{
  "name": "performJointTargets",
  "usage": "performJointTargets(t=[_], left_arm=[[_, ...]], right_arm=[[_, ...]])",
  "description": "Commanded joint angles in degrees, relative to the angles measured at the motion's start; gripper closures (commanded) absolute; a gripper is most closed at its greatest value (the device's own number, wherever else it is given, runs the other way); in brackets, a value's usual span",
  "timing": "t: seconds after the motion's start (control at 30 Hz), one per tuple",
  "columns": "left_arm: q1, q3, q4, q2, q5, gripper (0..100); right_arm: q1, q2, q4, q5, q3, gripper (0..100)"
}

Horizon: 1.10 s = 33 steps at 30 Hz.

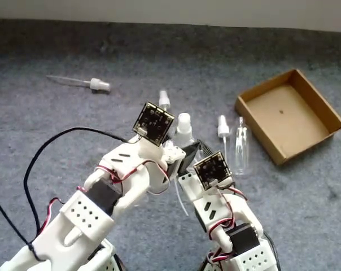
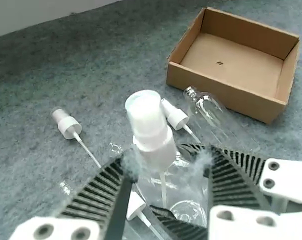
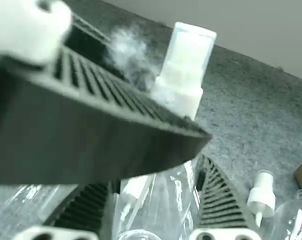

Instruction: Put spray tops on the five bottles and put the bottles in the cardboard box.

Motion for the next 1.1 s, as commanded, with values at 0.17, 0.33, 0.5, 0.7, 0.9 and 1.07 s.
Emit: performJointTargets(t=[0.17, 0.33, 0.5, 0.7, 0.9, 1.07], left_arm=[[-2.2, -1.5, 12.0, -14.5, -0.5, 81], [-3.2, -1.4, 17.9, -19.8, -0.5, 81], [-3.0, -1.4, 24.1, -24.0, -0.4, 87], [-2.9, -0.7, 25.1, -27.8, -0.4, 98], [1.4, 9.0, 24.9, -33.7, -0.6, 97], [10.0, 15.6, 24.4, -43.2, -0.7, 97]], right_arm=[[0.6, -0.5, -0.8, 0.4, 0.2, 91.8], [0.6, -0.5, -0.8, 0.3, 0.1, 91.8], [4.6, -0.5, -0.7, 0.0, -0.4, 91.8], [13.0, -0.5, -1.9, -0.1, -5.1, 91.8], [15.9, -0.4, -2.0, -7.5, -11.9, 91.8], [15.9, 0.0, -5.2, -7.7, -16.0, 91.8]])
